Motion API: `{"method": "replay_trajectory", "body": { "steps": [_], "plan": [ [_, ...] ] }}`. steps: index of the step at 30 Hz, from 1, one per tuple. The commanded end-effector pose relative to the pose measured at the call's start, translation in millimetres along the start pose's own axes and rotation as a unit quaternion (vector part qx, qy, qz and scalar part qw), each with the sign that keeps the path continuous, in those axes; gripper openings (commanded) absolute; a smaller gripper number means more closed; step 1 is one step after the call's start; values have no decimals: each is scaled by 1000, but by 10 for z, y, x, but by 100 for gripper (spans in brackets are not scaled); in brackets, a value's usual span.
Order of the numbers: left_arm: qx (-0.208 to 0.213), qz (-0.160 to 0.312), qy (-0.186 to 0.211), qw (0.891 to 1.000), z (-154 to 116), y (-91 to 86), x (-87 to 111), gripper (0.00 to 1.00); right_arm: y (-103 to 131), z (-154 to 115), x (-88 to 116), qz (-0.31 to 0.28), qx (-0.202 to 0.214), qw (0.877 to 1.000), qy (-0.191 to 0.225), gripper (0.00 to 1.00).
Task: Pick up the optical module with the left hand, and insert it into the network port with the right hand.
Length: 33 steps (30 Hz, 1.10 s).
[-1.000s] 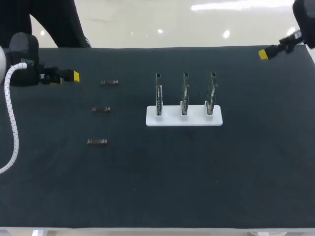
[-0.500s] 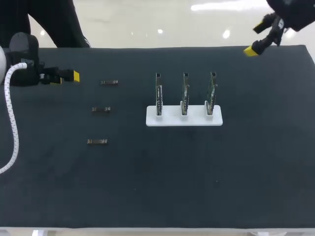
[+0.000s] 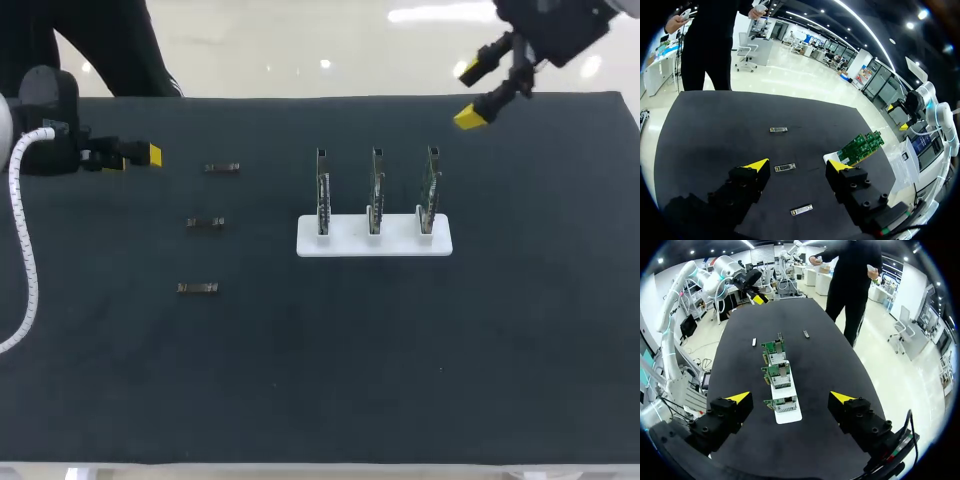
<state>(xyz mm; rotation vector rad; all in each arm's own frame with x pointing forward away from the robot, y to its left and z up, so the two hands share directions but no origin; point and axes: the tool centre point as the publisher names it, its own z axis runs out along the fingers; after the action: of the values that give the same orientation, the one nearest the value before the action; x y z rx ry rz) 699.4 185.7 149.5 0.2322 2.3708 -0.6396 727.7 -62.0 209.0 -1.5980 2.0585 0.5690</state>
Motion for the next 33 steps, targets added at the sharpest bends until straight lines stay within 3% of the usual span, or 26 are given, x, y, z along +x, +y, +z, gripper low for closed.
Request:
{"method": "replay_trajectory", "body": {
  "steps": [1, 7, 22, 26, 27, 33],
  "plan": [
    [-3, 0, 2, 1000, 1, -11, -10, 100, 85, 99, -141, 3, 32, 999, 37, 100],
    [-3, 0, 2, 1000, 1, -11, -10, 100, 191, 155, -153, 41, 29, 998, 29, 100],
    [-3, 0, 2, 1000, 1, -11, -10, 100, 191, 155, -153, 41, 29, 998, 29, 100],
    [82, 105, 30, 991, -103, 138, 157, 100, 191, 155, -153, 41, 29, 998, 29, 100],
    [102, 145, 39, 983, -136, 161, 203, 100, 191, 155, -153, 41, 29, 998, 29, 100],
    [181, 262, 51, 947, -224, 134, 375, 100, 191, 155, -153, 41, 29, 998, 29, 100]
  ]
}}
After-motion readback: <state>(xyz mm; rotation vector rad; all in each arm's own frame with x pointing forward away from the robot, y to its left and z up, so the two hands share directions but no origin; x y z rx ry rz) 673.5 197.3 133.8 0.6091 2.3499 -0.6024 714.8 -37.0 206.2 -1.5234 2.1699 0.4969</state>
